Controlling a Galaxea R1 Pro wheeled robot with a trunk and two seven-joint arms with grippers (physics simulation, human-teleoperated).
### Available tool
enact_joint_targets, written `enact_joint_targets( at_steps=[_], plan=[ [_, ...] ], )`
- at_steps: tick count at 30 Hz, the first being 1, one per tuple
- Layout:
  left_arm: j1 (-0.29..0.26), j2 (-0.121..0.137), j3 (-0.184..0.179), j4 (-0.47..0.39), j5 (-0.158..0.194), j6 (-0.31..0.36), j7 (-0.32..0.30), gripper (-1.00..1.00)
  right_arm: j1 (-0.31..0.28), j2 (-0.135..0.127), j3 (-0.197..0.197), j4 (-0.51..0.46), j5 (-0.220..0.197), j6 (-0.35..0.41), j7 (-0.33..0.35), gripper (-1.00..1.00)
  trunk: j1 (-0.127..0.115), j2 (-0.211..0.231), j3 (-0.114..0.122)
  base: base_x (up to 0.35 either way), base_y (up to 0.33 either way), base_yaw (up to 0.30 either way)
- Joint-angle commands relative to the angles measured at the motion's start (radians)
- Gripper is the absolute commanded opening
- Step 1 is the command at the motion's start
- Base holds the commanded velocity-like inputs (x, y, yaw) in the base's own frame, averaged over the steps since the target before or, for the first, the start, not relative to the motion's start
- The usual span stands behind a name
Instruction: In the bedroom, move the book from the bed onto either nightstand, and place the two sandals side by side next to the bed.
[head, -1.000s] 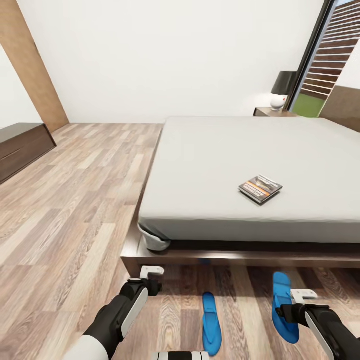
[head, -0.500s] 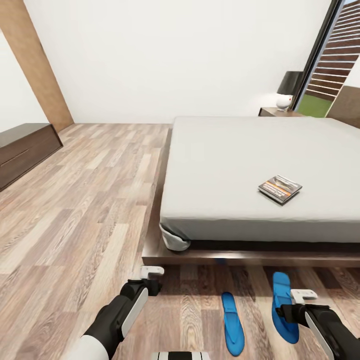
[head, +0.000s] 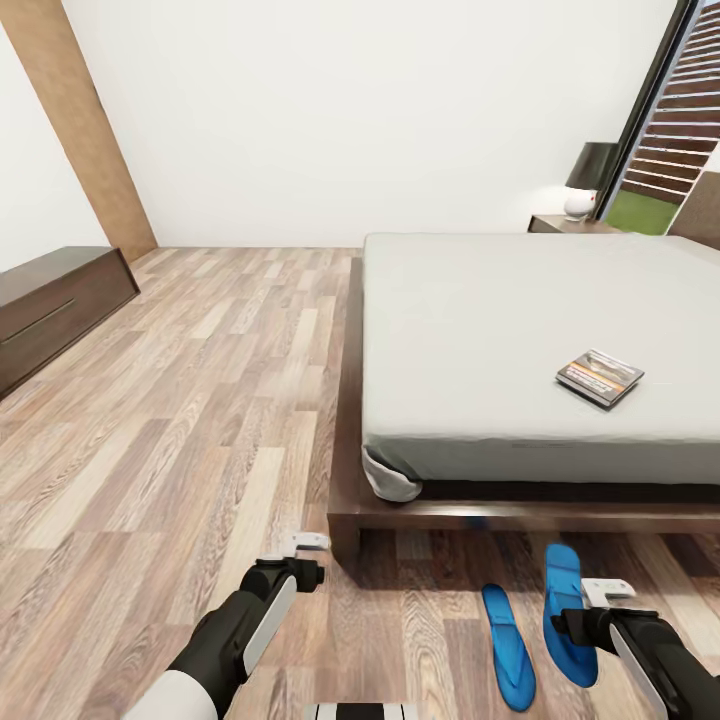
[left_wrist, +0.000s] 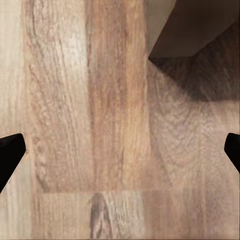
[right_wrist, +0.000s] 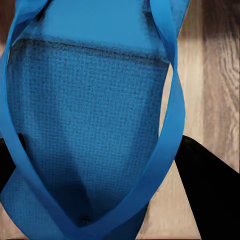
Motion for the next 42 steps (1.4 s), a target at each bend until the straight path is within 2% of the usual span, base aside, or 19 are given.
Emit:
enact_joint_targets(
  at_steps=[1, 18, 23, 26, 27, 30, 34, 37, 42],
  plan=[
    [0.000, 0.000, -0.003, -0.001, 0.010, 0.002, 0.009, 1.00, 0.000, 0.000, -0.001, -0.002, -0.008, 0.006, -0.001, -1.00, 0.000, 0.000, -0.001, 0.000, 0.324, 0.000],
    [0.000, 0.000, -0.005, -0.001, 0.009, 0.002, 0.009, 1.00, 0.000, 0.000, 0.000, 0.001, -0.006, 0.006, 0.000, -1.00, 0.000, 0.000, -0.001, 0.047, 0.333, 0.000],
    [0.000, 0.000, -0.007, -0.002, 0.009, 0.002, 0.009, 1.00, 0.000, 0.000, 0.011, 0.002, -0.005, 0.003, 0.007, -1.00, 0.000, 0.000, -0.001, 0.127, 0.334, 0.000],
    [0.000, 0.000, -0.009, -0.002, 0.009, 0.002, 0.009, 1.00, 0.000, 0.000, 0.069, 0.011, -0.006, -0.001, 0.037, -1.00, 0.000, 0.000, -0.001, 0.118, 0.332, 0.000],
    [0.000, 0.000, -0.010, -0.002, 0.009, 0.002, 0.009, 1.00, 0.000, -0.001, 0.140, 0.044, -0.004, -0.048, 0.062, -1.00, 0.000, 0.000, -0.001, 0.020, 0.165, 0.000],
    [0.000, -0.001, -0.011, -0.002, 0.009, 0.001, 0.009, 1.00, -0.001, -0.002, 0.174, 0.108, -0.002, -0.088, 0.066, -1.00, 0.000, 0.000, -0.001, 0.011, 0.087, 0.000],
    [0.000, -0.001, -0.011, -0.003, 0.008, 0.002, 0.009, 1.00, -0.027, -0.006, 0.205, 0.185, -0.002, -0.147, 0.077, -1.00, 0.000, 0.000, -0.001, 0.002, 0.019, 0.000],
    [0.000, -0.001, -0.011, -0.021, 0.006, 0.002, 0.009, 1.00, -0.048, -0.007, 0.213, 0.239, -0.002, -0.196, 0.104, -1.00, 0.000, 0.000, -0.001, 0.001, 0.005, 0.000],
    [0.001, 0.000, -0.010, -0.088, 0.005, 0.004, 0.009, 1.00, -0.058, -0.009, 0.216, 0.275, -0.003, -0.247, 0.121, -1.00, 0.000, 0.000, -0.001, 0.000, 0.001, 0.000]
  ],
)
